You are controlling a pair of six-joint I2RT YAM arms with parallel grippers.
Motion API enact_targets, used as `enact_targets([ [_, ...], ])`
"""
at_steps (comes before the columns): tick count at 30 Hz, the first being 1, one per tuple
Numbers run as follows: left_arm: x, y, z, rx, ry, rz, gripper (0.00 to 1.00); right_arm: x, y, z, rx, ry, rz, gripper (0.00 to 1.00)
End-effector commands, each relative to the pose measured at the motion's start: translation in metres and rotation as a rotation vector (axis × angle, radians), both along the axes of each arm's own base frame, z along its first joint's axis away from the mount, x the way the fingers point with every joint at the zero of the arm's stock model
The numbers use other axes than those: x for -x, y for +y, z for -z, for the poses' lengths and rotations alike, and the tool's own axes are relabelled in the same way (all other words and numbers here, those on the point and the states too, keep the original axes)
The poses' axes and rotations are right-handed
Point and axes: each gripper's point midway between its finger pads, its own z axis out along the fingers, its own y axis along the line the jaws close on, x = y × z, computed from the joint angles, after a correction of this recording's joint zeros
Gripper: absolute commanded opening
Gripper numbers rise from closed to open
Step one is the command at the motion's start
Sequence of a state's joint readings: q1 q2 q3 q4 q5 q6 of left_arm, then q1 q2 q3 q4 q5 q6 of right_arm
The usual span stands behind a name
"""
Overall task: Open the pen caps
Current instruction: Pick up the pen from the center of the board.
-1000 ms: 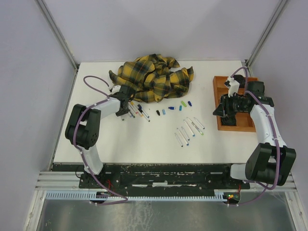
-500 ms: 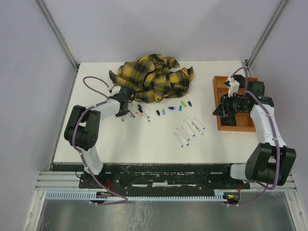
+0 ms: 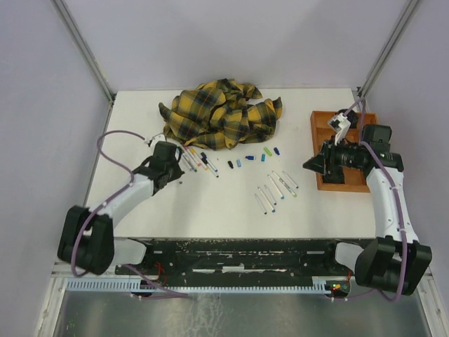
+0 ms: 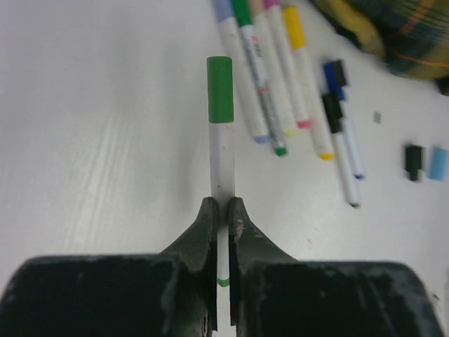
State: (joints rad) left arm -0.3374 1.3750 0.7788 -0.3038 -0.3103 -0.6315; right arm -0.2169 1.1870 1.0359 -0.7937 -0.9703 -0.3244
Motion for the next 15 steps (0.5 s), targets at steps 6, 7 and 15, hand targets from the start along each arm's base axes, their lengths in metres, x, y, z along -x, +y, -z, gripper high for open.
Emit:
enact_targets([
  [6,0.034,-0.109,-0.136,0.588,-0.564,0.426,0.03,0.027,0.068,-0.07,-0.163,-0.383,-0.255,0.65],
  [7,0.041,-0.116,-0.151,0.63,-0.623,0.466,0.03,0.033,0.077,-0.075,-0.177,-0.409,-0.291,0.68],
  [15,0.097,-0.14,-0.232,0.829,-1.012,0.651,0.03,0.045,0.129,-0.091,-0.354,-0.294,-0.382,0.73],
])
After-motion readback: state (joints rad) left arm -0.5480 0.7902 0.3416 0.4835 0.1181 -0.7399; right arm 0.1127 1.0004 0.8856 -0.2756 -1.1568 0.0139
